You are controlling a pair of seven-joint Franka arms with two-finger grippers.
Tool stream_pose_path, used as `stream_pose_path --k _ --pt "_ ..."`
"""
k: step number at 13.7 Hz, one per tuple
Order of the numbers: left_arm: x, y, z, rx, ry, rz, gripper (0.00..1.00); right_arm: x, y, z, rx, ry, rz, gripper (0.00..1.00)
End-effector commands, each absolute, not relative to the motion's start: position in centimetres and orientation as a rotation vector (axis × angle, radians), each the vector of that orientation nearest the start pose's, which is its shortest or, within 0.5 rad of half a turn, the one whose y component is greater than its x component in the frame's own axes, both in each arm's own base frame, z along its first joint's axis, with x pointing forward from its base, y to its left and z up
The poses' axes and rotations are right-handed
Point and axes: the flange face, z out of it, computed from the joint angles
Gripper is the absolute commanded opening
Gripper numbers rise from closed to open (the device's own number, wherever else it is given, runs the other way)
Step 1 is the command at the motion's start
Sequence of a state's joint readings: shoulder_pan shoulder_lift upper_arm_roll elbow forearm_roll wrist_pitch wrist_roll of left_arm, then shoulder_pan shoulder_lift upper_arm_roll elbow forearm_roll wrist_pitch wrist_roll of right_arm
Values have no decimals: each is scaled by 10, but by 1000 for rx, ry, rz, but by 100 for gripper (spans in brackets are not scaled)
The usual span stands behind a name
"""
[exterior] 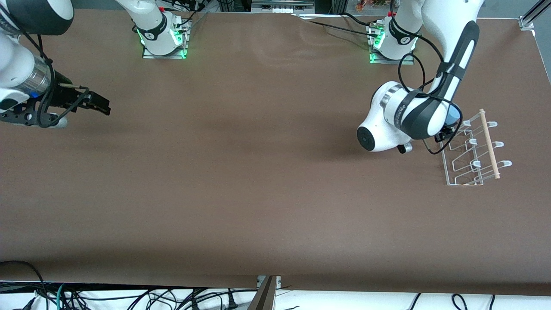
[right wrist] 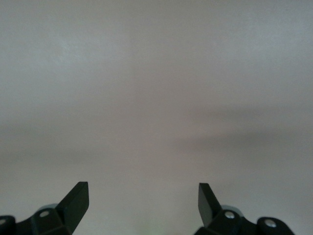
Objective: Transfer cup to left arm and place on rack
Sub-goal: 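Carry the cup with the left gripper over the wire rack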
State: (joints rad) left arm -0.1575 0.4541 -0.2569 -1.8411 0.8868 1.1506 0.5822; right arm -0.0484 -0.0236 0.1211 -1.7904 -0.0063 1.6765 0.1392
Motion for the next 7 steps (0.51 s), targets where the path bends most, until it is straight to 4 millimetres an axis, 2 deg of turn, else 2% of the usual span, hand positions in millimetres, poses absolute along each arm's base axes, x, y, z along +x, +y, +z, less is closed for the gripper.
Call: stream_pose_path --k 1,4,7 --pt "499 -70 286 -1611 1050 1329 0 538 44 540 -3181 44 121 99" --pt "483 -26 269 -1573 1076 1267 0 538 49 543 -3179 27 116 99" --pt "467 -13 253 -1525 1034 1213 0 538 49 546 -3175 15 112 99"
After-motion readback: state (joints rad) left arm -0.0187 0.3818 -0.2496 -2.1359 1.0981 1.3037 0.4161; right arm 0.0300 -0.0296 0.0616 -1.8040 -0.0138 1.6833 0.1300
